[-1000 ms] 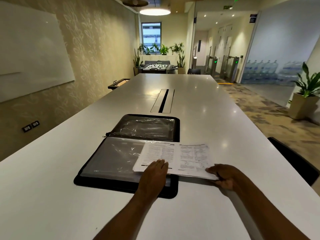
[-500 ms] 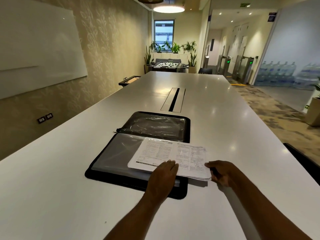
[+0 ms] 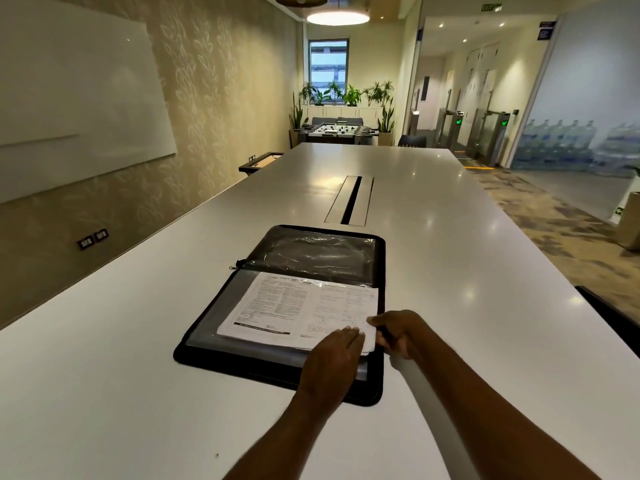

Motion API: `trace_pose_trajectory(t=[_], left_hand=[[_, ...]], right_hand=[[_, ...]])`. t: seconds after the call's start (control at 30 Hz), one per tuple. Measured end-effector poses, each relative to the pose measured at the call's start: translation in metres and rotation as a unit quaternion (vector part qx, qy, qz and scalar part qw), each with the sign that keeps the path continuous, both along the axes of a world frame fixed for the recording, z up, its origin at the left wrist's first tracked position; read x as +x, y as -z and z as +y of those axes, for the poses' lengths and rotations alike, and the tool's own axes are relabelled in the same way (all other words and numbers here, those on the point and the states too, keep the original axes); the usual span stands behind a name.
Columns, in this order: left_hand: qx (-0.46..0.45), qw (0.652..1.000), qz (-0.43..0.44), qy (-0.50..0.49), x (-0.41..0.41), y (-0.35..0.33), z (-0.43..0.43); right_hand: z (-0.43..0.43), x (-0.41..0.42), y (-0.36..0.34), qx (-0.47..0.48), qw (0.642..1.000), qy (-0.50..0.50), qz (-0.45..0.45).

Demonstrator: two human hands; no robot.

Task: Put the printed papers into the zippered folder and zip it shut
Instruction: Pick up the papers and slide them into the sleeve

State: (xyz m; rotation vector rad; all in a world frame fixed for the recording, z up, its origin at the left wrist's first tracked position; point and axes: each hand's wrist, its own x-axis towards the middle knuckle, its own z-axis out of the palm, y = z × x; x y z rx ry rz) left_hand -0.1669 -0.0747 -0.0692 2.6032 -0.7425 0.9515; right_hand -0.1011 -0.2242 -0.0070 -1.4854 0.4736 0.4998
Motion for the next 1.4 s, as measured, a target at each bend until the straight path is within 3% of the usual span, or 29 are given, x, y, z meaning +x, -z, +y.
trace_pose_trajectory(t=[0.3,0.7,0.87,0.97,1.17,1.27,1.3,1.4], left_hand=[[-0.004,0.999,-0.027,0.017,0.001,0.002,0.001],[0.001,0.998,-0.043,0.040,0.006,0.006,0.001],[-0.095,0.994,0.058,0.010,-0.006,-0.007,0.001],[-0.176,0.974,0.145,-0.008,-0.003,-0.017,0.011],[-0.257,0.942,0.131,-0.170,0.043,-0.045,0.069],[-0.154,0.928,0.133,-0.313,0.066,-0.049,0.120],[-0.109,0.910,0.167,-0.363,0.071,-0.047,0.138],[-0.099,0.853,0.260,-0.441,0.073,-0.036,0.171]], right_hand=[[0.001,0.008,0.006,-0.073,0.994,0.055,-0.054],[0.013,0.008,0.009,-0.111,0.988,0.047,-0.094],[0.002,0.013,0.007,-0.128,0.981,0.100,-0.106],[-0.005,0.018,0.007,-0.134,0.975,0.126,-0.125],[-0.002,0.032,0.000,-0.150,0.968,0.121,-0.162],[0.005,0.035,-0.001,-0.199,0.960,0.098,-0.168],[0.007,0.035,0.000,-0.219,0.958,0.082,-0.168],[0.014,0.038,0.001,-0.259,0.947,0.035,-0.185]])
